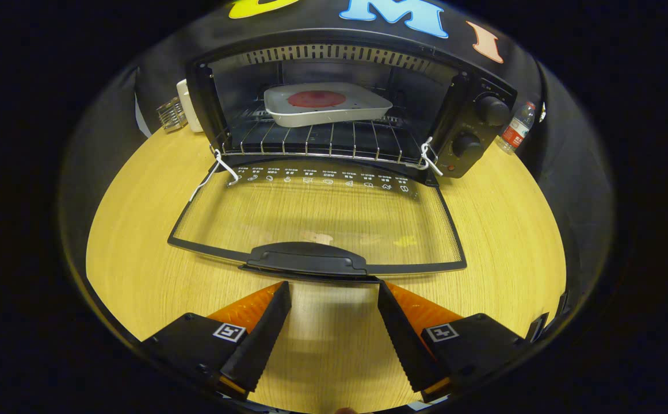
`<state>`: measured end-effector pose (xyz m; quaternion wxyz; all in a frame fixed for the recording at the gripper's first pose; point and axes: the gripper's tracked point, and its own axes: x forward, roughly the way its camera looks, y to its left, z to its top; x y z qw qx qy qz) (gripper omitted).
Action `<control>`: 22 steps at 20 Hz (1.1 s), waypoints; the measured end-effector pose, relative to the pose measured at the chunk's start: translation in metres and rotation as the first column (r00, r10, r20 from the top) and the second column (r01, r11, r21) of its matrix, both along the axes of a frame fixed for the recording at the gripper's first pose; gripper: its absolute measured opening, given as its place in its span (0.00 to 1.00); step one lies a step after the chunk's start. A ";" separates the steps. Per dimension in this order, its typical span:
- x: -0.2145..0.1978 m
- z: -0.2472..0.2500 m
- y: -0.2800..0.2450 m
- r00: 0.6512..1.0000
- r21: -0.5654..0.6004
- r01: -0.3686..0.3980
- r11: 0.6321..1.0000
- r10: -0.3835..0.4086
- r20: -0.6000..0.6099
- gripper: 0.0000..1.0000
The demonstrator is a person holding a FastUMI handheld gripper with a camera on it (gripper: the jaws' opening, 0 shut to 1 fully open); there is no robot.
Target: Open the toaster oven, put the food inside, and close the toaster oven door.
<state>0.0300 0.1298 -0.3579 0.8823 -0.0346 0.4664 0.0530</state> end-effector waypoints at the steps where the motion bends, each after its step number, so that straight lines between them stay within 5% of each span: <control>1: 0.003 0.000 0.001 1.000 -0.001 -0.010 1.000 0.010 0.003 0.98; 9: 0.004 0.018 0.000 0.997 -0.028 -0.067 0.997 0.068 0.021 0.99; 15: 0.004 0.067 -0.004 0.979 -0.014 -0.105 0.994 0.106 0.175 0.99; 22: 0.021 0.184 -0.002 0.922 0.144 -0.043 0.989 -0.017 0.386 0.99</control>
